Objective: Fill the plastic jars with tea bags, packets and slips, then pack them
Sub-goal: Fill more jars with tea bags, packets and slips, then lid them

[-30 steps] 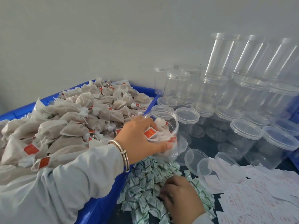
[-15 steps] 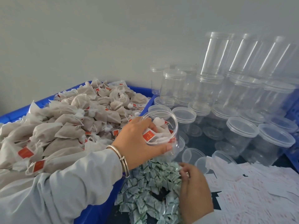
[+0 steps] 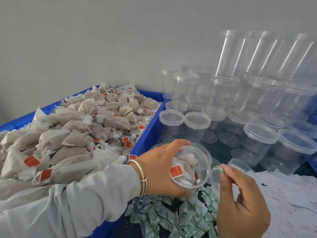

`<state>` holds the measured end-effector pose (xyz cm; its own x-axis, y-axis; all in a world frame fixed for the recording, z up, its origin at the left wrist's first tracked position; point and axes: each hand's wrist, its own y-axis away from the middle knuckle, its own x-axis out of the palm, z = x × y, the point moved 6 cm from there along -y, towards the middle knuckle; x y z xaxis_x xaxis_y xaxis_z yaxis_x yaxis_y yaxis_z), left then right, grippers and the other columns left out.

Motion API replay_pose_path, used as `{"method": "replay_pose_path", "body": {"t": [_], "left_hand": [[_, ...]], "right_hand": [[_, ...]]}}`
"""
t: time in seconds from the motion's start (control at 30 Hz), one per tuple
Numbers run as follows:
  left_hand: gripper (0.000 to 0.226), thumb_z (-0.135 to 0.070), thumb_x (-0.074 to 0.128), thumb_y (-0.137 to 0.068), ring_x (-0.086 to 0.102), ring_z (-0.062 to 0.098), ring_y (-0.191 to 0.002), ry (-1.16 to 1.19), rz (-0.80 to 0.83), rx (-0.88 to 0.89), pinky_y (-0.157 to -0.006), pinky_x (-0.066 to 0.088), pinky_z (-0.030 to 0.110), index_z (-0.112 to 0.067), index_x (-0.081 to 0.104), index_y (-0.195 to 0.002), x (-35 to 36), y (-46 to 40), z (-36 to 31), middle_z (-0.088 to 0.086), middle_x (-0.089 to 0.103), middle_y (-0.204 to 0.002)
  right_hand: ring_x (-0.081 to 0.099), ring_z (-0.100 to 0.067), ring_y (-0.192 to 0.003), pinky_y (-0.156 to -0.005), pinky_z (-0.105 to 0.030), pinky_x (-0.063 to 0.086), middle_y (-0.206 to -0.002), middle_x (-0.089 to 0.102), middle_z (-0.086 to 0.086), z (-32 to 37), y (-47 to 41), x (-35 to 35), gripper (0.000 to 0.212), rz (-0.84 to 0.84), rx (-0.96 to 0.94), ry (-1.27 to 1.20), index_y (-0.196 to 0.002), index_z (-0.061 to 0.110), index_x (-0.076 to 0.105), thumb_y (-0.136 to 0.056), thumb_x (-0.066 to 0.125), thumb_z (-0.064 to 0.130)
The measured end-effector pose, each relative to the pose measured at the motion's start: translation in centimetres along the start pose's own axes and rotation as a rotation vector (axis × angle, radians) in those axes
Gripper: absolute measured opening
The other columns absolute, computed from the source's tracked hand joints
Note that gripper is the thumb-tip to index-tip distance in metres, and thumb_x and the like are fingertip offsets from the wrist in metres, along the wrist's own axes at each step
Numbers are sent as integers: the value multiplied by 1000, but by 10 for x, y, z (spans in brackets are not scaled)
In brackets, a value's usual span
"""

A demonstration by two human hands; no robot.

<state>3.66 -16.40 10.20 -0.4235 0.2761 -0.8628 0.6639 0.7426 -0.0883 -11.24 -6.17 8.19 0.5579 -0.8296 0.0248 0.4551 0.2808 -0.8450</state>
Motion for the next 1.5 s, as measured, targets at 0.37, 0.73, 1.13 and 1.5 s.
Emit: {"method": "replay_pose_path", "body": {"t": [0.37, 0.73, 1.13, 1.5], "left_hand": [[106, -60, 75, -58, 46, 8, -122, -78, 53, 30, -98, 37, 19, -52, 0, -132, 12, -5, 1, -11, 43, -139], [105, -65, 73, -53, 48, 7, -119, -19, 58, -39, -98, 41, 24, -54, 5, -133, 10, -5, 11, -15, 45, -135], [109, -70, 69, -46, 45, 8, -123, -13, 78, -87, -104, 39, 30, -54, 4, -132, 4, -3, 10, -15, 45, -136], [111, -76, 63, -40, 47, 7, -121, -17, 85, -100, -104, 41, 32, -54, 3, -131, 5, -2, 11, -14, 46, -136]], "right_hand": [[48, -4, -111, -89, -13, 42, -112, 62, 27, 10, 13, 25, 23, 299, -80, -20, -100, 22, 66, -87, 48, 16], [48, -13, -114, -105, -18, 31, -118, 61, -2, 8, 8, 25, 42, 370, -118, 37, -95, 14, 71, -100, 34, 35], [21, -31, -137, -107, -37, 30, -152, 26, -9, -101, 5, 0, 62, 950, 724, 951, -150, 21, 15, -94, 41, 17], [17, -33, -140, -112, -48, 23, -156, 16, -11, -120, -9, -27, 63, 721, 889, 926, -147, 23, 29, -89, 46, 4]]}}
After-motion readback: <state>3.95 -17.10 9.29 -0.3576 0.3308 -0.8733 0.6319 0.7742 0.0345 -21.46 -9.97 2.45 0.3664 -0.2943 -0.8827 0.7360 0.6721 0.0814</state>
